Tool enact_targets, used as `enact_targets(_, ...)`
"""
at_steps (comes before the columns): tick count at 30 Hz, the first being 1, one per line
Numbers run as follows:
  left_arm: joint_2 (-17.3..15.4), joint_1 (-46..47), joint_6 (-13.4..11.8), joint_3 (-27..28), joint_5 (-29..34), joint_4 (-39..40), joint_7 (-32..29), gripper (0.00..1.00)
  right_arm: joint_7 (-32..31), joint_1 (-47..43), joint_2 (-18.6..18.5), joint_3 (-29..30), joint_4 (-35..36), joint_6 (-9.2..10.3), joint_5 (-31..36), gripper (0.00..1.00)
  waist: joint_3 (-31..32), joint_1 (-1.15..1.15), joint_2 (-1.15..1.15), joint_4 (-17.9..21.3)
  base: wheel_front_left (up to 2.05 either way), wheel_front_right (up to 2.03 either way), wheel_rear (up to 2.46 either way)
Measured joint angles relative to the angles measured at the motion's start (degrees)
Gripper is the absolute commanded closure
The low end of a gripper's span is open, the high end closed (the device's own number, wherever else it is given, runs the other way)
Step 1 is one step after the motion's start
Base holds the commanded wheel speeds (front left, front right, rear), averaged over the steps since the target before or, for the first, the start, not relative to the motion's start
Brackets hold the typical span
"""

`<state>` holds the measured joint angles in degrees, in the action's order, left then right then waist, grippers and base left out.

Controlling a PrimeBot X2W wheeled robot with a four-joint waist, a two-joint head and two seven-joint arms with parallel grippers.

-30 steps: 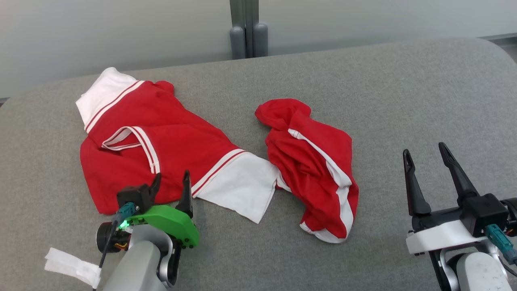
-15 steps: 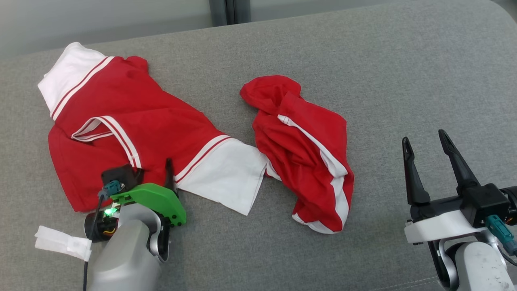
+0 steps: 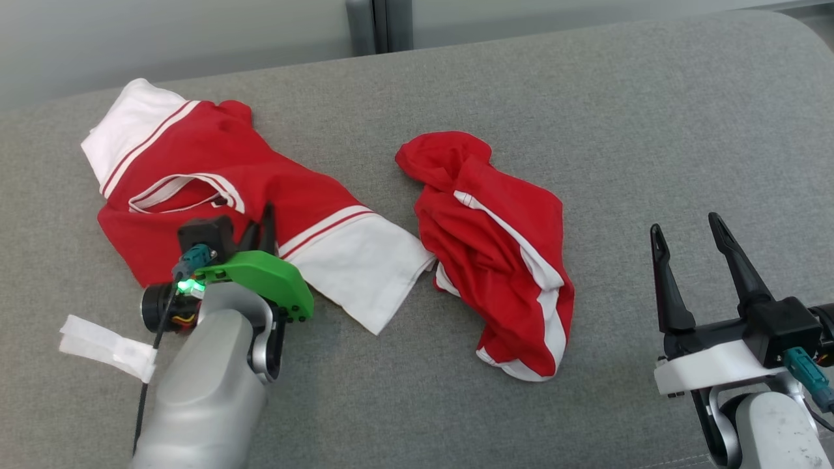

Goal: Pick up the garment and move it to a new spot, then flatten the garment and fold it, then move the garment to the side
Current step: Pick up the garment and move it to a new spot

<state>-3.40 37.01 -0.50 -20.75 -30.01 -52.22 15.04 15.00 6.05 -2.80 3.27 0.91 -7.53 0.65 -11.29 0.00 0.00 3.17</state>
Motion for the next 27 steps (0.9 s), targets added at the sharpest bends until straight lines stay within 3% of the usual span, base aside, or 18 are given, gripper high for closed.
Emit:
enact_targets(8,-7.7,4.0,-1.1,2.4,4.3,7.6,0.0,1.0,0.0,-0.8,0.0,0.3,-0.2,0.0,-0.5,0.0,2.7,0.0,0.0,-1.8,0.0,0.0,0.0)
enact_targets(14,-16.6,12.4,-1.9,3.7,6.8,10.9,-1.6,1.0,0.0,-0.9,0.0,-0.1,0.0,0.0,-0.5,0.0,2.7,0.0,0.0,-2.6,0.0,0.0,0.0)
enact_targets(21,-26.3,20.1,-3.1,6.2,8.6,10.6,-5.7,1.0,0.0,-0.3,0.0,-0.8,0.2,0.0,-0.1,0.0,1.2,0.0,0.0,-0.6,0.0,0.0,0.0)
enact_targets(27,-30.8,22.1,-4.6,8.5,8.3,8.7,-7.1,1.0,0.0,0.5,0.0,-0.7,1.1,0.0,0.9,0.0,-1.8,0.0,0.0,1.2,0.0,0.0,0.0)
